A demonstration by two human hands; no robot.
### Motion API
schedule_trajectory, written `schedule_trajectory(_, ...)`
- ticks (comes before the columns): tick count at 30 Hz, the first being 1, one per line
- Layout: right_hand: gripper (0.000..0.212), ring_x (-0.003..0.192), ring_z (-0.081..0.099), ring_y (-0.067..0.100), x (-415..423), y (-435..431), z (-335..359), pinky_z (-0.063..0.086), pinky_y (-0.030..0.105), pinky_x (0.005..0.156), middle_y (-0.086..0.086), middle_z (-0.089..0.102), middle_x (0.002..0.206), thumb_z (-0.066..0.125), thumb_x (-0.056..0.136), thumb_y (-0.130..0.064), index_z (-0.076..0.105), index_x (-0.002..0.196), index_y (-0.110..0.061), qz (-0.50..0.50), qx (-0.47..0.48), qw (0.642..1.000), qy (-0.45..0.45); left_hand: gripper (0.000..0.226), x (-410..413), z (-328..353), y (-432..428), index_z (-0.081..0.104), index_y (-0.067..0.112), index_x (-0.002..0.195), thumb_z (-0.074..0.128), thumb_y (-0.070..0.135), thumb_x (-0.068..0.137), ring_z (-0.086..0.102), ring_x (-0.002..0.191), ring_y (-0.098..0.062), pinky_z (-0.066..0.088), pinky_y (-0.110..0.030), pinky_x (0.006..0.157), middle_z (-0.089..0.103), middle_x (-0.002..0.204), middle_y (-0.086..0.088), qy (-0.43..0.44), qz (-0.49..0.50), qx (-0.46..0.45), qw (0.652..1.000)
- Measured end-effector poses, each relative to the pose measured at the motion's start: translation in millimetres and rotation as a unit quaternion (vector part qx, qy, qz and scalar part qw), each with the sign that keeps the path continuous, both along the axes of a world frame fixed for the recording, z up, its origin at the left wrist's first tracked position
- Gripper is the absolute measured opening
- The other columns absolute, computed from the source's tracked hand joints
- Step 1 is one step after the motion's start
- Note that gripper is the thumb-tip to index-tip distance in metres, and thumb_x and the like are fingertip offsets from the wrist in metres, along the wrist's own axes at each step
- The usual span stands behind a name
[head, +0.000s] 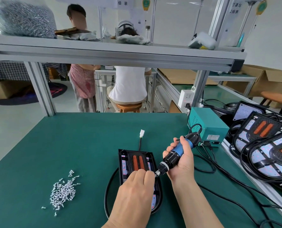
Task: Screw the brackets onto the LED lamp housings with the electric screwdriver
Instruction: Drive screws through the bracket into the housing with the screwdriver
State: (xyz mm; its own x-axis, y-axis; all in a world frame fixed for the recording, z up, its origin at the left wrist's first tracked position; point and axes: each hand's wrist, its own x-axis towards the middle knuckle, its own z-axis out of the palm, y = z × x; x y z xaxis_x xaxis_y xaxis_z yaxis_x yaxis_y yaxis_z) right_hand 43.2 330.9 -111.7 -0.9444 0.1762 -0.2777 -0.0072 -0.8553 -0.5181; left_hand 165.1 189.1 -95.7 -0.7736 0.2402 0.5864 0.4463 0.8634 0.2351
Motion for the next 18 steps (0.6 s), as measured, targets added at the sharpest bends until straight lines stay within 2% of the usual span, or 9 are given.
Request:
schedule_trajectory(5,0.018,0.053,0.049,0.008,-0.2,-1.9,-2.8,0.038,0.018,0.044,-0.003,0.053,0.068,0.067,0.095,-0.031,0.059,0.091,-0.014,0.002,-0.009,1.0,-0.012,0.04,-0.6,-0.8,0.5,0.061,0.014,0.064,0.083,-0.008,0.039,0.046,0.047,-0.018,0.037,-0.028,0.03,0.048,0.06,0.002,0.017,0.009,-0.026,0.999)
schedule_trajectory(7,0.018,0.052,0.049,0.008,-0.7,-2.2,-2.8,0.038,0.018,0.043,-0.003,0.053,0.069,0.067,0.095,-0.03,0.058,0.091,-0.015,0.005,-0.008,1.0,-0.015,0.019,-0.5,0.4,1.5,0.062,0.015,0.064,0.072,0.0,0.057,0.046,0.047,-0.018,0.036,-0.028,0.03,0.048,0.06,0.002,0.038,0.011,-0.03,0.999)
schedule_trajectory(8,0.018,0.052,0.049,0.008,-1.0,-2.5,-2.8,0.038,0.018,0.042,-0.003,0.053,0.069,0.067,0.095,-0.03,0.058,0.091,-0.015,0.006,-0.007,1.0,-0.016,0.013,-1.0,1.4,1.5,0.063,0.015,0.063,0.06,0.004,0.068,0.046,0.046,-0.017,0.034,-0.027,0.03,0.048,0.059,0.002,0.042,0.015,-0.03,0.999)
schedule_trajectory(10,0.018,0.051,0.05,0.008,-1.4,-3.3,-2.7,0.039,0.018,0.042,-0.002,0.053,0.069,0.067,0.095,-0.03,0.058,0.091,-0.014,0.007,-0.007,1.0,-0.018,0.027,-1.1,3.2,2.7,0.062,0.016,0.062,0.041,0.007,0.077,0.045,0.046,-0.017,0.032,-0.026,0.03,0.048,0.059,0.002,0.054,0.021,-0.027,0.998)
schedule_trajectory(12,0.019,0.051,0.05,0.009,-1.5,-4.4,-2.8,0.039,0.018,0.042,-0.002,0.054,0.069,0.067,0.095,-0.03,0.058,0.091,-0.014,0.01,-0.007,1.0,-0.021,0.03,-1.1,4.4,4.1,0.06,0.016,0.061,0.037,0.005,0.076,0.044,0.045,-0.017,0.03,-0.026,0.03,0.048,0.058,0.002,0.059,0.03,-0.034,0.997)
schedule_trajectory(14,0.019,0.05,0.05,0.009,-1.5,-5.1,-3.5,0.039,0.018,0.042,-0.002,0.054,0.068,0.067,0.095,-0.03,0.058,0.091,-0.014,0.013,-0.008,1.0,-0.025,0.029,-1.7,4.7,4.2,0.06,0.016,0.061,0.039,0.003,0.075,0.044,0.045,-0.017,0.029,-0.025,0.031,0.048,0.058,0.002,0.067,0.03,-0.038,0.997)
schedule_trajectory(16,0.019,0.05,0.049,0.009,-1.4,-4.9,-4.6,0.038,0.018,0.042,-0.002,0.053,0.068,0.066,0.095,-0.03,0.057,0.091,-0.014,0.015,-0.008,0.999,-0.027,0.015,-2.8,3.5,3.0,0.06,0.016,0.061,0.057,0.002,0.067,0.043,0.045,-0.016,0.029,-0.024,0.032,0.047,0.058,0.003,0.064,0.024,-0.049,0.996)
schedule_trajectory(18,0.018,0.05,0.049,0.009,-1.1,-3.9,-6.0,0.039,0.019,0.042,-0.002,0.052,0.069,0.065,0.096,-0.03,0.057,0.091,-0.014,0.018,-0.011,0.999,-0.03,0.031,-4.4,1.0,2.4,0.059,0.016,0.062,0.076,-0.003,0.044,0.044,0.045,-0.016,0.032,-0.024,0.03,0.048,0.059,0.003,0.048,0.014,-0.047,0.998)
